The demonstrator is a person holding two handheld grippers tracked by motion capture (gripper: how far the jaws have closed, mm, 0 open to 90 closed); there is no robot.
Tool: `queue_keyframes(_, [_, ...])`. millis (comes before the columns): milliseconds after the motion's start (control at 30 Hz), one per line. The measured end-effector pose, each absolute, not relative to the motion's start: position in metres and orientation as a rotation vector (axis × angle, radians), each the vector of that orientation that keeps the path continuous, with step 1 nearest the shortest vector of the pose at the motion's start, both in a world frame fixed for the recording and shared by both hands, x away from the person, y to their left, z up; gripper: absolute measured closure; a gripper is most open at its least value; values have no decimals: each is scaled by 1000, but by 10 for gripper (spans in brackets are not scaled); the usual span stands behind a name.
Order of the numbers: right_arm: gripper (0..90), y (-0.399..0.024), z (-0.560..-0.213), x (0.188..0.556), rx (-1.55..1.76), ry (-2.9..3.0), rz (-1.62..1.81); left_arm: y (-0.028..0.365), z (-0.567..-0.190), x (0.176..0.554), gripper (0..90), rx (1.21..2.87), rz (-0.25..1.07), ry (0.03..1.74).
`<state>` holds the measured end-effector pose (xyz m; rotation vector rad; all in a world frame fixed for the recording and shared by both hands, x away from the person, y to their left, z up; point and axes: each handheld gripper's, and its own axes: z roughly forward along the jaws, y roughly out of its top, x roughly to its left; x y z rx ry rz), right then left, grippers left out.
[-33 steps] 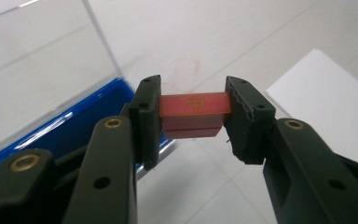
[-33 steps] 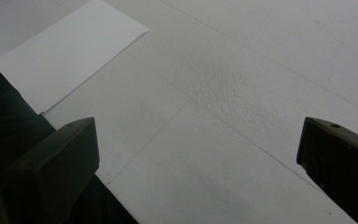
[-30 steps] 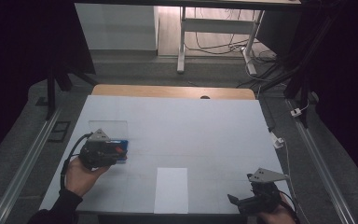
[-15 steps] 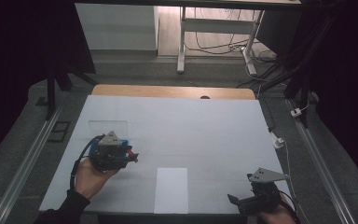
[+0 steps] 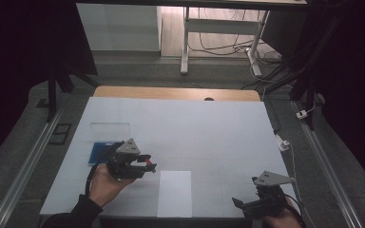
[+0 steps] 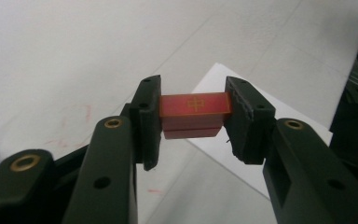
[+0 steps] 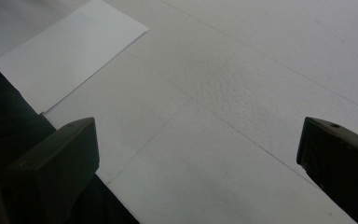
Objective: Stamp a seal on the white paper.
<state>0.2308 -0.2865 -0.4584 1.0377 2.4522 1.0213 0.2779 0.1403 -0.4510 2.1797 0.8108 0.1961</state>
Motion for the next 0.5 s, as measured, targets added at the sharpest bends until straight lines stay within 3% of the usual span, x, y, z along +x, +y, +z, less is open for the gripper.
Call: queue_keyframes(500, [0,-287,-459,231,1040,2454,1023,105,-457,273,583,2237,167,727])
